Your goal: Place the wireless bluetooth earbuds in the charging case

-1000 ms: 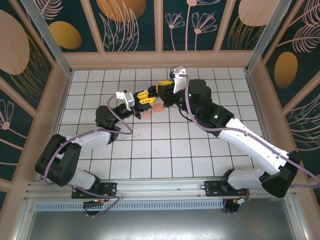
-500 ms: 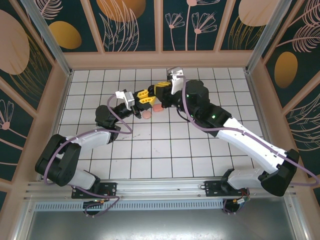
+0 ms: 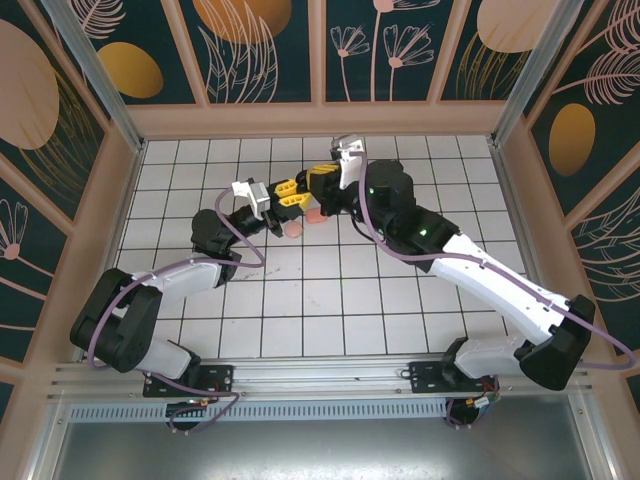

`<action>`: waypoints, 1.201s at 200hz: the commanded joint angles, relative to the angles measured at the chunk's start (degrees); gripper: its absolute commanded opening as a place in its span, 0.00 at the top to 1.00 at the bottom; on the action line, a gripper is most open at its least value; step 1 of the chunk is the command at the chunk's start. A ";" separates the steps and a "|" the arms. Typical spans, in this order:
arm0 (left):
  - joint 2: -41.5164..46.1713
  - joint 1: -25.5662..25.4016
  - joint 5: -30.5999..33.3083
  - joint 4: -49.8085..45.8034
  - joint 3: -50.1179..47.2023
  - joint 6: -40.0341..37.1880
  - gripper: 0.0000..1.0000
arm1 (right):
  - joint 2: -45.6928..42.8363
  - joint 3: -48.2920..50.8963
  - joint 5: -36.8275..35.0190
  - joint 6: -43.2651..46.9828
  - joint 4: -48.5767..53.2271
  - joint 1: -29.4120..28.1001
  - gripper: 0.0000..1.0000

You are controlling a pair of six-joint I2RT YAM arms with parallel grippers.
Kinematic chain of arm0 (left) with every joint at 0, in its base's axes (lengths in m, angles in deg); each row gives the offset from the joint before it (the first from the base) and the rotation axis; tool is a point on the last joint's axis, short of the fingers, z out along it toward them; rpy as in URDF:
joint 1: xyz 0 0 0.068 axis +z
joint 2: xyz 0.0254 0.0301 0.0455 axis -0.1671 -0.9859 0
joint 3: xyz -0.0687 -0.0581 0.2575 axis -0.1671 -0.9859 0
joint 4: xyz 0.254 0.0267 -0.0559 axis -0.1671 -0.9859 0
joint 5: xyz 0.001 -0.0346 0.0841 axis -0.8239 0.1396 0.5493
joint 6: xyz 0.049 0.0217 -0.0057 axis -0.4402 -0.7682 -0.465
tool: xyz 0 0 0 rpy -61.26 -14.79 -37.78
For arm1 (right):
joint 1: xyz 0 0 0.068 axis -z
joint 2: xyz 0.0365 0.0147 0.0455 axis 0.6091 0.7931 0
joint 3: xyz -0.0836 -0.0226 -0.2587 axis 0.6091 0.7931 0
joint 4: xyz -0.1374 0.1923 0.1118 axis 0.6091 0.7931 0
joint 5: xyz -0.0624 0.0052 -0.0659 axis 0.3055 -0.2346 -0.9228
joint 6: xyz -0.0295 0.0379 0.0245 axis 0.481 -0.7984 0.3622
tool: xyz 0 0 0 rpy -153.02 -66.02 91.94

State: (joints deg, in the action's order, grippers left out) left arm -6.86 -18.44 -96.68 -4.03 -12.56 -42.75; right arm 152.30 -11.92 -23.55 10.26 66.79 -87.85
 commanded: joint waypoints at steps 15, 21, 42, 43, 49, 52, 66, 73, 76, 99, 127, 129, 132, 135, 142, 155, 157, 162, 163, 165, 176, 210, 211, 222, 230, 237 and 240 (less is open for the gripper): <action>0.93 -0.25 -0.52 1.46 2.17 0.47 1.00 | 1.93 0.68 2.31 3.48 2.81 -2.68 0.88; 0.93 -0.25 -0.49 1.46 2.17 0.47 1.00 | 2.09 0.63 2.25 3.88 3.35 -2.82 0.88; 0.93 -0.25 -0.29 1.21 2.39 0.47 1.00 | 2.50 0.96 2.25 4.49 4.36 -3.33 0.89; 0.93 -0.25 -0.25 1.20 2.37 0.47 1.00 | 2.50 0.97 2.25 4.49 4.37 -3.35 0.89; 0.93 -0.25 -0.25 1.20 2.42 0.47 1.00 | 2.51 1.07 2.06 4.41 4.54 -3.36 0.90; 0.93 -0.25 -0.22 1.20 2.43 0.47 1.00 | 2.51 1.15 1.88 4.30 4.60 -3.37 0.90; 0.82 -0.25 -0.27 1.11 2.52 0.56 1.00 | 2.43 1.51 1.41 3.90 4.43 -3.38 0.90; 0.75 -0.25 -0.20 1.04 2.52 0.55 1.00 | 2.40 1.43 0.84 3.57 4.51 -3.38 0.89; 0.71 -0.23 -0.25 1.03 2.58 0.52 1.00 | 2.42 1.45 0.62 3.52 4.48 -3.38 0.88; 0.58 -0.25 -0.04 0.68 2.61 0.69 1.00 | 2.16 0.44 -1.58 1.87 4.56 -3.08 0.80; 0.23 -0.25 -0.12 0.67 2.41 1.16 1.00 | 2.15 -1.48 -2.22 -0.61 4.09 -2.20 0.68; 0.22 -0.25 -0.12 0.67 2.43 1.17 1.00 | 2.16 -1.54 -2.27 -0.90 4.05 -2.11 0.67; 0.16 -0.25 -0.18 0.75 2.43 1.20 1.00 | 2.14 -1.81 -2.35 -1.16 3.96 -2.02 0.66; 0.14 -0.29 -0.12 0.78 2.37 1.25 1.00 | 2.23 -1.98 -2.40 -1.49 3.95 -1.91 0.65; 0.05 -0.25 -0.16 0.76 2.36 1.32 1.00 | 2.25 -2.38 -2.09 -2.09 3.63 -1.65 0.63; -0.04 -0.31 -0.17 0.85 2.37 1.48 1.00 | 2.16 -3.02 -1.92 -3.12 2.94 -1.25 0.56; -0.08 -0.31 -0.13 0.89 2.35 1.52 1.00 | 2.16 -3.16 -1.78 -3.26 2.84 -1.09 0.55; -0.13 -0.28 -0.16 0.93 2.26 1.59 1.00 | 2.08 -3.46 -1.43 -3.47 2.65 -0.94 0.53; -0.13 -0.27 -0.09 0.94 2.26 1.60 1.00 | 2.07 -3.52 -1.39 -3.49 2.60 -0.88 0.53; -0.17 -0.30 -0.11 0.94 2.26 1.61 1.00 | 2.07 -3.60 -1.37 -3.54 2.57 -0.85 0.53; -0.24 -0.33 -0.11 1.01 2.18 1.70 1.00 | 2.07 -4.42 -0.43 -4.29 2.20 -0.40 0.50; -0.50 -0.29 -0.20 1.28 2.08 1.88 1.00 | 2.12 -6.64 2.22 -5.76 1.28 0.96 0.40; -0.53 -0.31 -0.16 1.28 2.08 1.88 1.00 | 2.05 -6.70 2.24 -5.78 1.25 0.99 0.40; -0.61 -0.35 -0.27 1.38 2.01 1.88 1.00 | 1.94 -7.49 2.37 -6.26 0.98 1.55 0.37; -0.65 -0.34 -0.21 1.46 2.04 1.86 1.00 | 1.68 -8.01 2.56 -6.69 0.76 2.19 0.36; -0.74 -0.34 -0.30 1.44 2.02 1.83 1.00 | 1.69 -9.02 2.60 -7.16 0.96 2.82 0.35; -0.81 -0.34 -0.38 1.46 1.92 1.87 1.00 | 1.86 -9.76 2.61 -7.49 1.52 3.31 0.35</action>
State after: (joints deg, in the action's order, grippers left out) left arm -6.99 -18.48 -96.68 -5.87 -11.73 -41.87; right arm 154.03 -17.13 -22.61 5.17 68.80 -86.63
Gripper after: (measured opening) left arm 0.162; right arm 0.637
